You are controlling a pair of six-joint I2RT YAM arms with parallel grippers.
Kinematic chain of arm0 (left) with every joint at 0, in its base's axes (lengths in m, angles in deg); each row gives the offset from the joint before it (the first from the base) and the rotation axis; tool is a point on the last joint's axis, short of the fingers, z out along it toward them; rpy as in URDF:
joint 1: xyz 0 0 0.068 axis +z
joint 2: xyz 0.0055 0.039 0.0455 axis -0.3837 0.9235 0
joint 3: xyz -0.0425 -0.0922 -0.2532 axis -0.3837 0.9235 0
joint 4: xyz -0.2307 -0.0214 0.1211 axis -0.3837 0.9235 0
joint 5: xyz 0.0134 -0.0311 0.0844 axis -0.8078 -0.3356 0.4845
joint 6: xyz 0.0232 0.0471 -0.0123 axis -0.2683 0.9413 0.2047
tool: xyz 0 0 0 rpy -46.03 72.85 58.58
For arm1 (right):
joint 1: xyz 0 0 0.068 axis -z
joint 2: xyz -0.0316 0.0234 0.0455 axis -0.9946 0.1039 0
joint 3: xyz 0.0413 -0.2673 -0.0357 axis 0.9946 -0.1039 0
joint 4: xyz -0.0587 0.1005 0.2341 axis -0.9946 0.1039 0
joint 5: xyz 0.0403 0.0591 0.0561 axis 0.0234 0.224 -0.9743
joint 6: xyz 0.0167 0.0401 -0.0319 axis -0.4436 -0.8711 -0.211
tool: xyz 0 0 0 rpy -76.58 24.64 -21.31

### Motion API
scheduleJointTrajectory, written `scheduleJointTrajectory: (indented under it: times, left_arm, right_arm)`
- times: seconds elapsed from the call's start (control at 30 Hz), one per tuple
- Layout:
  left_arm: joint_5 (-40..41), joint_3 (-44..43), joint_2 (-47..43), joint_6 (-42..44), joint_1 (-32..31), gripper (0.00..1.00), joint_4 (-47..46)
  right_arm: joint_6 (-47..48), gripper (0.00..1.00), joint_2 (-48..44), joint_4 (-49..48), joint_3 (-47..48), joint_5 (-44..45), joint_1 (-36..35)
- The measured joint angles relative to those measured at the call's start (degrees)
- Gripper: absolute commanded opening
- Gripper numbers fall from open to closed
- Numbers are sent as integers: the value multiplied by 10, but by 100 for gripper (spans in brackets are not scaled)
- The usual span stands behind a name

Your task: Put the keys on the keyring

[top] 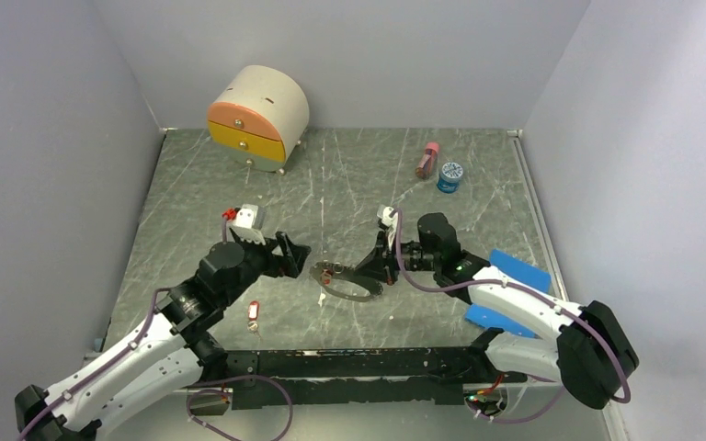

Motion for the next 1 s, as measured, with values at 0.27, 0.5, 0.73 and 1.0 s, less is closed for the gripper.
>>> scheduleJointTrajectory:
  times: [0.27,0.5,0.73,1.0]
  left_arm:
    - [125,-56,79,-129,0,95,243]
    - [152,-61,92,-216,0,95,345]
    - [154,-70,80,-321,0,82,442]
    - [137,-78,116,-459,0,72,559]
  right_arm:
    - [35,0,-13,-40,-20,-4,2]
    - [90,0,-15,-62,-21,-25,2]
    - [124,0,-42,-80,-48,-25,2]
    - [136,0,-48,-85,-48,-21,2]
